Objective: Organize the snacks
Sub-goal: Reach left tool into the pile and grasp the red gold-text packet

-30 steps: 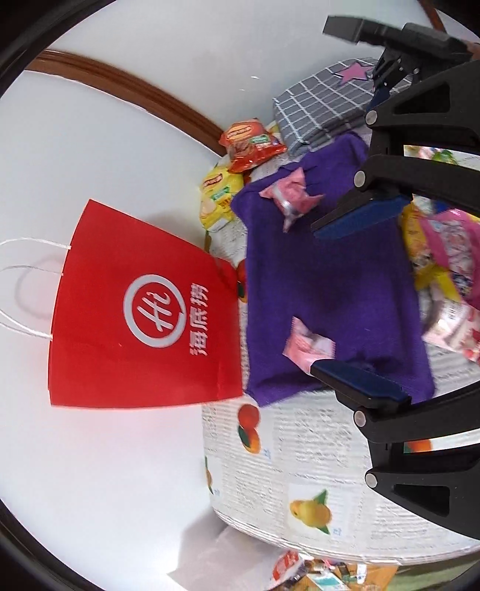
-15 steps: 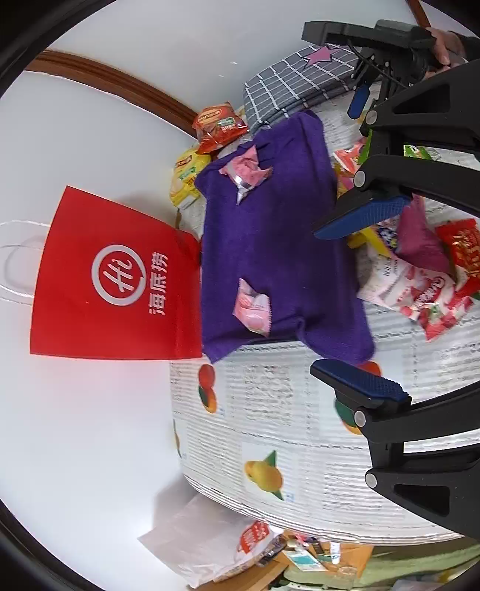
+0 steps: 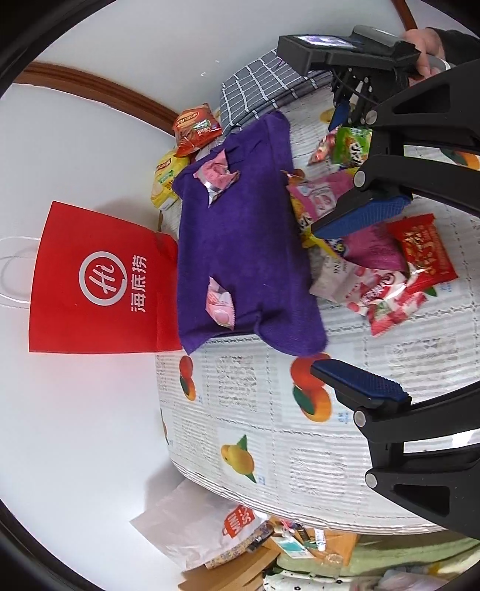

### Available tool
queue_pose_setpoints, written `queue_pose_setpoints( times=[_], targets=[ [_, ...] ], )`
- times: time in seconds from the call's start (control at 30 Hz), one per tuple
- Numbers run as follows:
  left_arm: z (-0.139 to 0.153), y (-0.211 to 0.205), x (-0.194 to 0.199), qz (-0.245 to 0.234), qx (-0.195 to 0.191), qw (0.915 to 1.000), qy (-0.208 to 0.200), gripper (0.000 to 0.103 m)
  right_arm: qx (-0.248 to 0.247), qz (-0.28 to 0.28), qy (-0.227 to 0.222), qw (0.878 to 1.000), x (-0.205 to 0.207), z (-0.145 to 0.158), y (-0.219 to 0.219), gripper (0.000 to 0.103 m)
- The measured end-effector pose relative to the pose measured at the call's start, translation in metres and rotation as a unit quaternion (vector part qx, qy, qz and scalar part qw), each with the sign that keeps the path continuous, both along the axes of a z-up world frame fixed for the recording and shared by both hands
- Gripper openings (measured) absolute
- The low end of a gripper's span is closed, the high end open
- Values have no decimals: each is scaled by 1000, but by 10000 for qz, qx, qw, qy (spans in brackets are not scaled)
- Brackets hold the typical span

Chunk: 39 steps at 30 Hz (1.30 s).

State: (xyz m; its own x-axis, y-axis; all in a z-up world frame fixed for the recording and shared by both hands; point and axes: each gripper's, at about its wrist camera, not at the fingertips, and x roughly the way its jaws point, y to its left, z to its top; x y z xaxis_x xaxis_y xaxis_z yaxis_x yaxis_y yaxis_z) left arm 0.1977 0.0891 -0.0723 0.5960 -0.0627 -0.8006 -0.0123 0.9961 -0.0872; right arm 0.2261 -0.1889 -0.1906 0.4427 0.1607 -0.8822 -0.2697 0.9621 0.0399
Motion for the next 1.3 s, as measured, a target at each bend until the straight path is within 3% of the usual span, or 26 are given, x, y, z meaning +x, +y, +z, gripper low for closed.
queue_pose_setpoints(
  times=[0.37, 0.7, 0.87, 1.3],
  targets=[
    [-32, 18, -22, 345, -80, 9989, 313, 65, 45, -641, -90, 9979, -29, -3, -43, 22],
    [-53, 22, -31, 446, -205, 9973, 540, 65, 199, -928, -506, 9942, -39, -8, -42, 25],
    [-64, 17, -36, 349, -412, 9963, 662, 65, 111, -1013, -907, 9906, -49, -11, -37, 25],
    [-84, -9, -43, 9, -1174, 9898, 809, 65, 234, -1057, -900, 9900, -47, -11, -41, 26]
  ],
)
